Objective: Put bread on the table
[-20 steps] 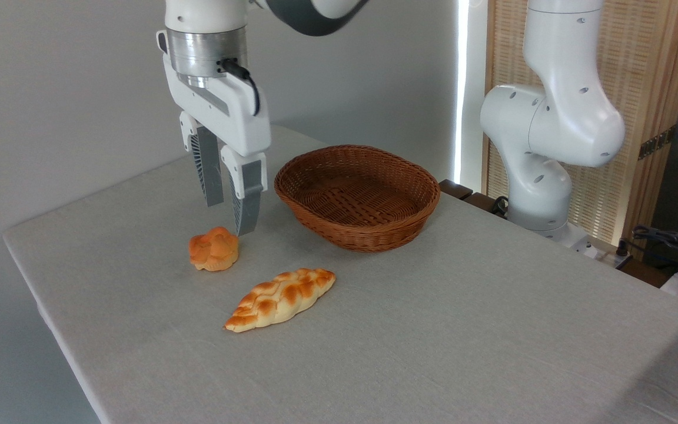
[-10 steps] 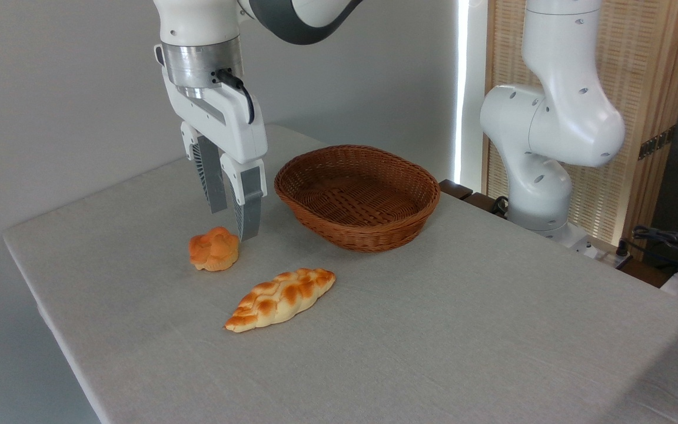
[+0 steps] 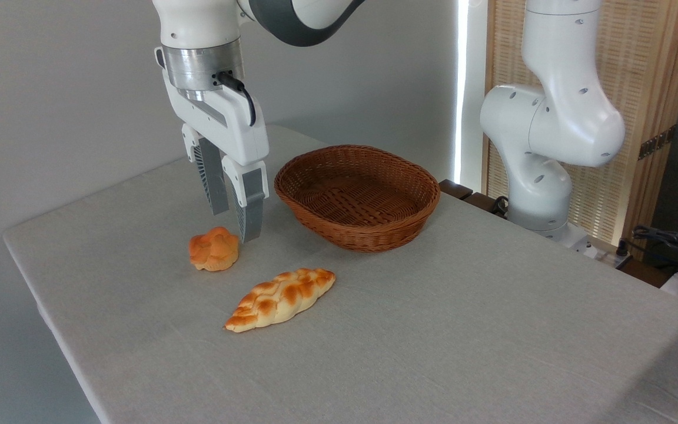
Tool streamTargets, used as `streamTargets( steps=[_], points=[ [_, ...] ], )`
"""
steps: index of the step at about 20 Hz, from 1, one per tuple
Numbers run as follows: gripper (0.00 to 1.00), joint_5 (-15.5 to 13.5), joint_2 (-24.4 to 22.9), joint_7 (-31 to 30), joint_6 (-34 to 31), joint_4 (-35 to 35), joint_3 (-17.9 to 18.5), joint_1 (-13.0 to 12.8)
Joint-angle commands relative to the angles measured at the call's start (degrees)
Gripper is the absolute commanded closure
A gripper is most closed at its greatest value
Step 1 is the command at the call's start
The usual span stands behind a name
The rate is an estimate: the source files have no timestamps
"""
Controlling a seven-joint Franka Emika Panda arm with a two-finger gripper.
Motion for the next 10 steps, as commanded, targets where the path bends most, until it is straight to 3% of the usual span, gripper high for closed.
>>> streamTargets(
  steps=[1,6,10],
  points=[
    [0.0,1.1,0.2,-1.1,-1.9,1.5,1.2,0.3],
    [0.0,1.1,-0.5,-0.8,-2.6,2.2,8.3,-3.2],
    [0.0,1.1,2.5,-0.7,-9.5,9.7,8.6,-3.5]
  ],
)
